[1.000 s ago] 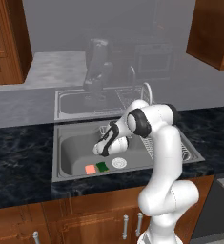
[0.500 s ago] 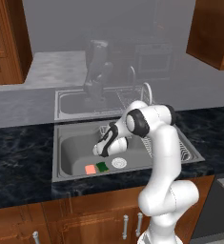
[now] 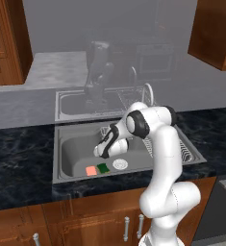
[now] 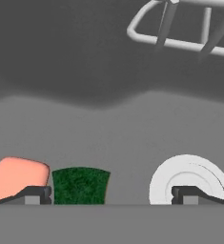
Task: Pick up the sponge and bar soap from the sink, and place them back in the cabinet, and close the cabinet doors.
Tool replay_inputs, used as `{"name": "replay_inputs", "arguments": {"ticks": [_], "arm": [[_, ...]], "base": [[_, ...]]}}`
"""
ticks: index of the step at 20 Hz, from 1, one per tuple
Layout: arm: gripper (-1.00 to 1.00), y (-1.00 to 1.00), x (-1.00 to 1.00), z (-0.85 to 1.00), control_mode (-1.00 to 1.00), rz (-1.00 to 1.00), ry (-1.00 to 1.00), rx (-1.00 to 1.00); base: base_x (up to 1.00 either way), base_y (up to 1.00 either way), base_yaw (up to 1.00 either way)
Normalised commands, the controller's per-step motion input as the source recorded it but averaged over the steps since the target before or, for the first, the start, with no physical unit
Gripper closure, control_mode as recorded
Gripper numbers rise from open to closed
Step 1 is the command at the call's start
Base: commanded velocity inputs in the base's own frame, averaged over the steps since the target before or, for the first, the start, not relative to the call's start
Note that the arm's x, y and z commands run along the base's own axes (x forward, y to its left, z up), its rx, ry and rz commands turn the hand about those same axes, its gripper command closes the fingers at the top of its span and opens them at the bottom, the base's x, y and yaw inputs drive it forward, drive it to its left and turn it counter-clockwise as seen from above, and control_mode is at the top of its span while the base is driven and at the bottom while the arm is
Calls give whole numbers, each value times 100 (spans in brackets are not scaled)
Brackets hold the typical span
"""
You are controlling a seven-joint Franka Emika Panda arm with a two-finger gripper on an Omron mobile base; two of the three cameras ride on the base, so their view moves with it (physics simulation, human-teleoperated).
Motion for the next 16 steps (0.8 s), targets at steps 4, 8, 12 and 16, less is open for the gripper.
{"name": "replay_inputs", "arguments": {"ticks": [4, 8, 12, 16], "arm": [[-100, 0, 5, -6, -100, 0, 0, 0], [-100, 0, 5, -6, -100, 0, 0, 0], [-100, 0, 6, -7, -100, 0, 0, 0], [-100, 0, 8, -7, -100, 0, 0, 0]], "base": [[0, 0, 0], [0, 0, 0], [0, 0, 0], [0, 0, 0]]}}
